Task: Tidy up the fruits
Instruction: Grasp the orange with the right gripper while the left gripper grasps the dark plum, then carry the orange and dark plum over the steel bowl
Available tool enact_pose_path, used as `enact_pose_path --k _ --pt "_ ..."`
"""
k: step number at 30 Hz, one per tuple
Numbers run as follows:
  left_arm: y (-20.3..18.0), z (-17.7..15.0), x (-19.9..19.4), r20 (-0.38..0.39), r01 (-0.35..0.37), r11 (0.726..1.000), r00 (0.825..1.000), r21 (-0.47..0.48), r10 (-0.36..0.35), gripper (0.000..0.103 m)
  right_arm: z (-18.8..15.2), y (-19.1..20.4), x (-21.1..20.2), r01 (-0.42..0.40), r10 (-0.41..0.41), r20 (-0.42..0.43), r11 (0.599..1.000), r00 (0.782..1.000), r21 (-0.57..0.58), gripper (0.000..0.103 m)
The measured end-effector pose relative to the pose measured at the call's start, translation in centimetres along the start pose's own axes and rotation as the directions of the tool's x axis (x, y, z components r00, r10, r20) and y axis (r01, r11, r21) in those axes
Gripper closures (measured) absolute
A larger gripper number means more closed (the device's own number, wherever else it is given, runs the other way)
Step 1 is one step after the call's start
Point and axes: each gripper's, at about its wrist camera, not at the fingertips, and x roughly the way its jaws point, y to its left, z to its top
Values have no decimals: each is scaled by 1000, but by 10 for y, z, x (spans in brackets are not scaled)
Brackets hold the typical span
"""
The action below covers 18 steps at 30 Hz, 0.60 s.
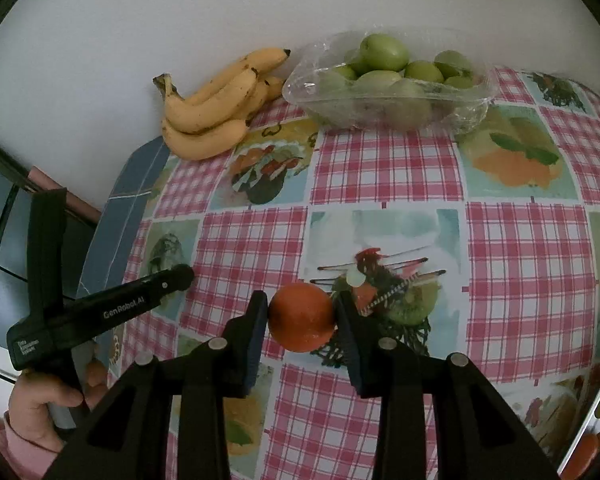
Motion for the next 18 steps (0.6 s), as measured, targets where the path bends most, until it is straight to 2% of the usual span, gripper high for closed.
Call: enact_pose_path --k 9,18 --pt "-1 -6 -23 16 1 999 1000 -33 -1 75 -5 5 -10 19 -19 -4 1000 1000 -16 67" --pt "-40 -21 -62 37 25 999 999 -29 -24 75 -20 11 -37 56 -56 -8 997 998 -49 67"
